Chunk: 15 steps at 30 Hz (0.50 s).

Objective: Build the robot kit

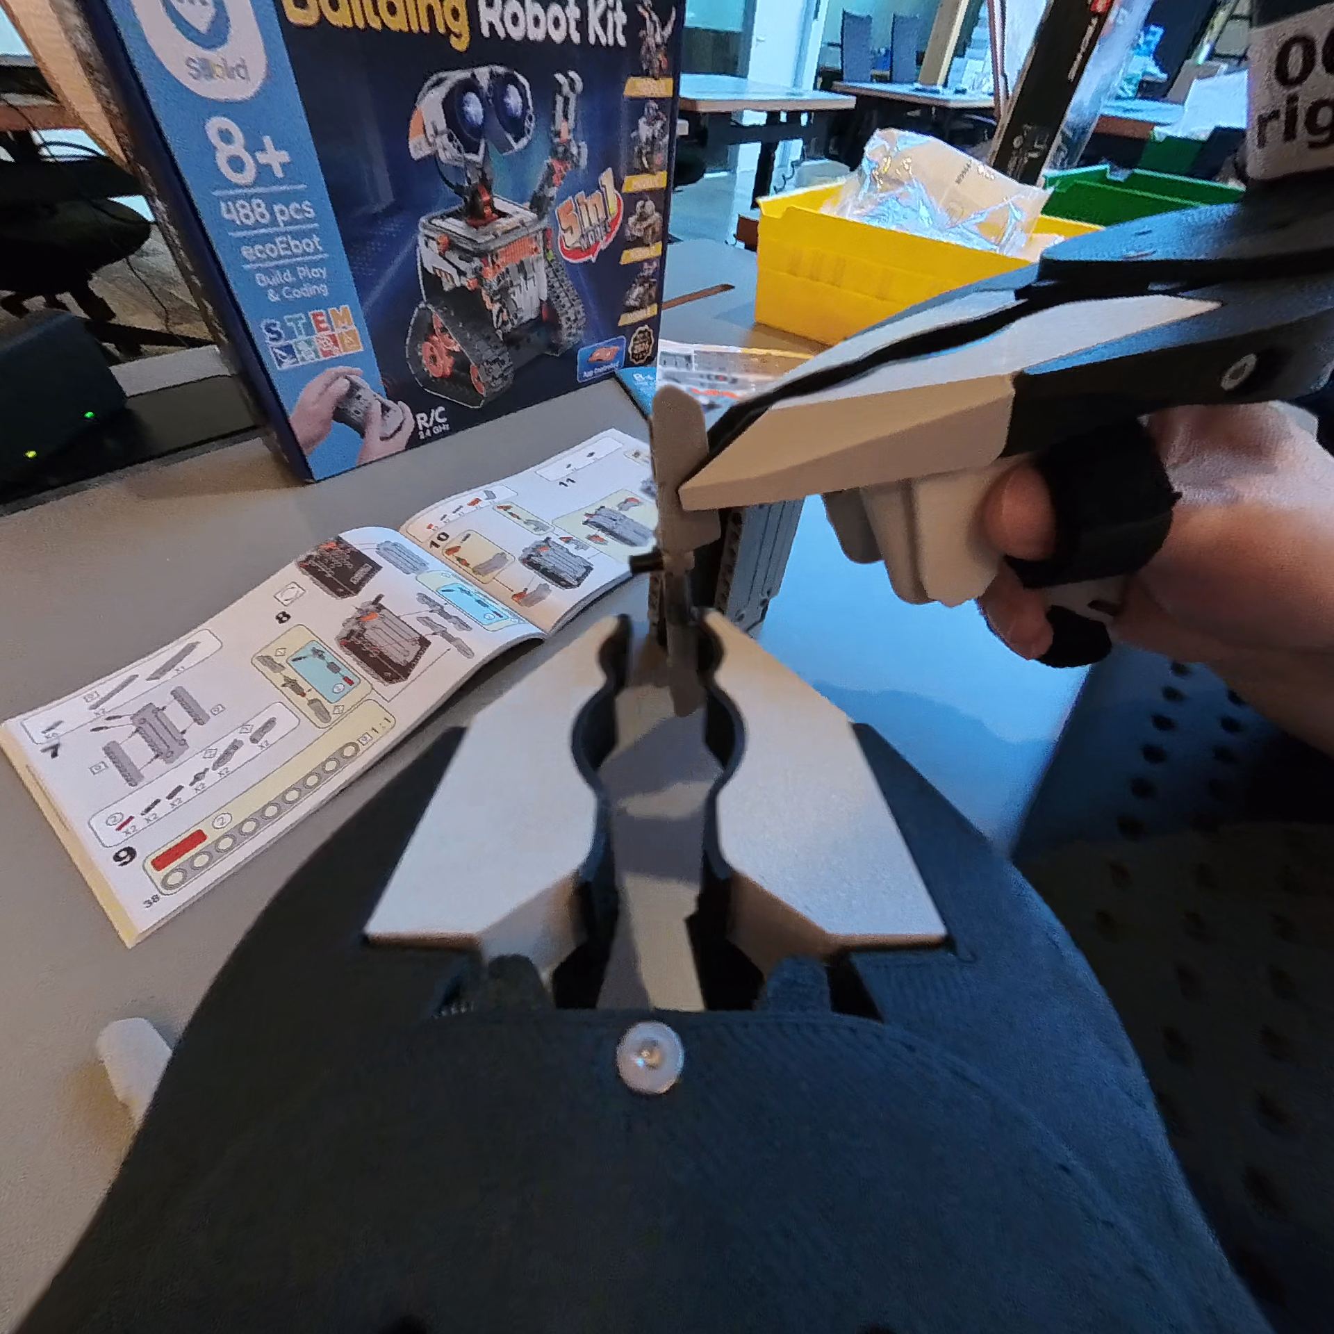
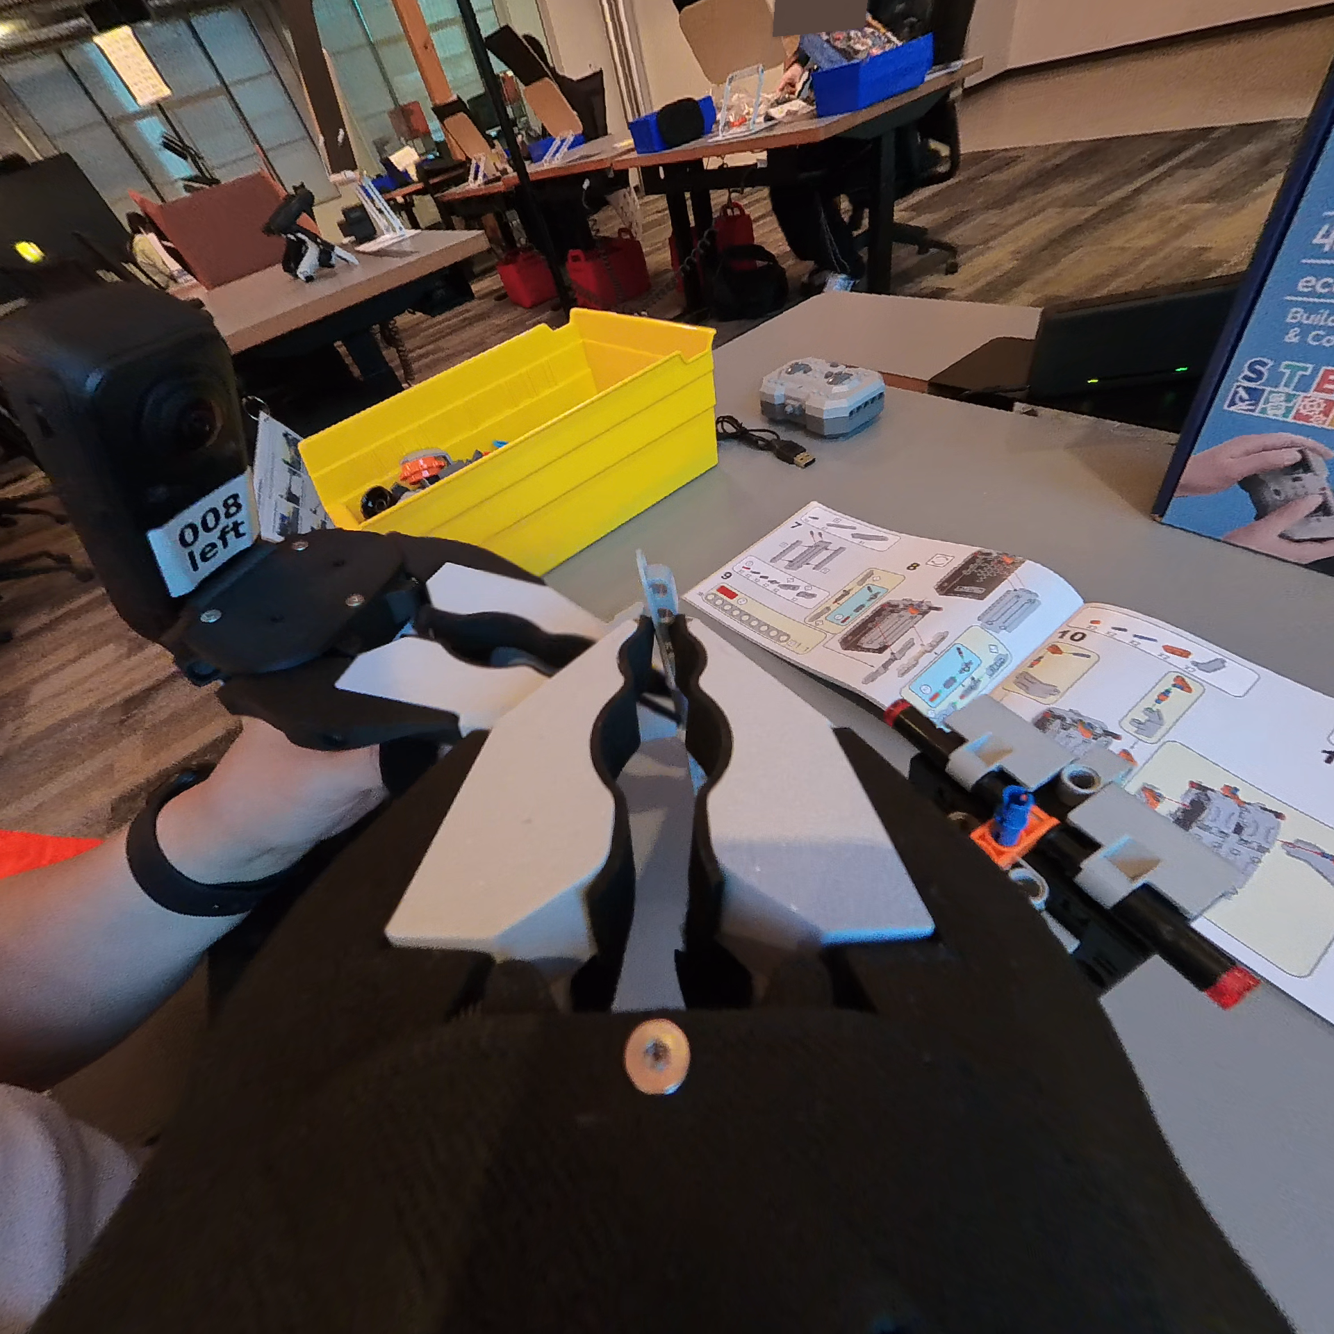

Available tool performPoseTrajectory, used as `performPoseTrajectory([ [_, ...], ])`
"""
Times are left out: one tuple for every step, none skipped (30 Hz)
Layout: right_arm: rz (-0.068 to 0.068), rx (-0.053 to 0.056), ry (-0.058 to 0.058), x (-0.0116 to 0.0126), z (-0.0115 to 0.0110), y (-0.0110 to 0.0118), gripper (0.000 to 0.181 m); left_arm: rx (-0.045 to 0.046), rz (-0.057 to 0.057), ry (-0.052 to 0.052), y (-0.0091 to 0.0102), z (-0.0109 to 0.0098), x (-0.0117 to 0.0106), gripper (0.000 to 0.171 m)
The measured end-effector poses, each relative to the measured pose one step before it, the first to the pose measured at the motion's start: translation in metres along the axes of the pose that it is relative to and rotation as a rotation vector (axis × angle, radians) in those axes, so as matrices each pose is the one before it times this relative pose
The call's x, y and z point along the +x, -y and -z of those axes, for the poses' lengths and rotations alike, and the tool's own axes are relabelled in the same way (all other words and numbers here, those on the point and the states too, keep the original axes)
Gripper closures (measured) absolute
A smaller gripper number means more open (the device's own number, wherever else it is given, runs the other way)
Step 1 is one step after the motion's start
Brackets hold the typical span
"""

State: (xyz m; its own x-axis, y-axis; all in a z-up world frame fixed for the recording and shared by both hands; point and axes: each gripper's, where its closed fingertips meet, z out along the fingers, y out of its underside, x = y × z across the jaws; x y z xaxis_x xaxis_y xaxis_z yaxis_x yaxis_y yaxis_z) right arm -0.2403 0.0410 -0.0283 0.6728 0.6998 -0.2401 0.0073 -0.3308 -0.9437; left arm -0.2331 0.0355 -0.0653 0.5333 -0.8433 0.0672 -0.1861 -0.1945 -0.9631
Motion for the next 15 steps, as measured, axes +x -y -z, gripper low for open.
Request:
performPoseTrajectory([
  [-0.0121,0.008,0.0061,-0.00024,0.00097,0.00156,0.178,0.00644,-0.0028,0.0143,0.00184,-0.00116,-0.00084,0.145],
  [-0.0076,0.0058,0.0012,0.00045,0.00059,0.00089,0.178,-0.00015,-0.0137,0.0178,0.00121,-0.00128,-0.00069,0.144],
  [-0.0034,0.0019,-0.0001,0.00027,0.00023,0.00021,0.178,0.00174,-0.0223,0.0144,0.00186,-0.00125,0.0005,0.148],
  [-0.0032,0.0029,0.0017,-0.00032,0.00008,0.00007,0.178,0.00078,-0.0256,0.0069,0.00165,-0.0014,0.00205,0.154],
  [-0.0024,0.0071,-0.0007,-0.00028,0.00025,0.00046,0.178,-0.0044,-0.0196,0.0147,0.00091,-0.00166,0.0008,0.162],
  [0.0004,0.0051,0.0007,-0.00072,0.00023,0.00051,0.178,-0.00427,-0.0129,0.0254,0.00045,-0.00148,-0.0011,0.166],
  [0.0019,0.0018,-0.0018,-0.00046,0.00011,0.00006,0.178,-0.00459,-0.0051,0.0169,0.00046,-0.00102,-0.00072,0.166],
  [0.0036,0.0022,0.0009,-0.00065,0.0004,0.00029,0.178,-0.00472,0.0009,-0.0036,0.00074,-0.00015,0.00088,0.166],
  [0.0049,0.0072,0.0116,-0.00218,0.00083,0.00123,0.178,0.00692,0.0036,-0.0135,0.0022,0.00113,0.00065,0.166],
  [0.0091,0.0089,0.0239,-0.00386,0.00133,0.0016,0.177,0.01016,0.0063,-0.0231,0.00257,0.00212,0.00024,0.166],
  [0.009,0.0255,0.0142,-0.00225,0.00299,0.00441,0.175,0.01195,0.0182,-0.0417,0.0029,0.003,0.00086,0.166],
  [0.0139,0.0477,0.0217,-0.00338,0.0047,0.00839,0.162,0.031,0.0261,-0.0758,0.0061,0.00482,0.00398,0.167],
  [0.0227,0.0442,0.0149,-0.00214,0.00604,0.00865,0.153,0.04454,0.0441,-0.0934,0.00895,0.00711,0.00521,0.167],
  [0.0327,0.0347,-0.0054,0.00103,0.00781,0.00745,0.153,0.04779,0.0572,-0.0875,0.0112,0.00873,0.00366,0.167],
  [0.0493,0.047,-0.0219,0.00292,0.00942,0.00897,0.153,0.05074,0.0484,-0.0797,0.01358,0.01011,0.00324,0.167],
])
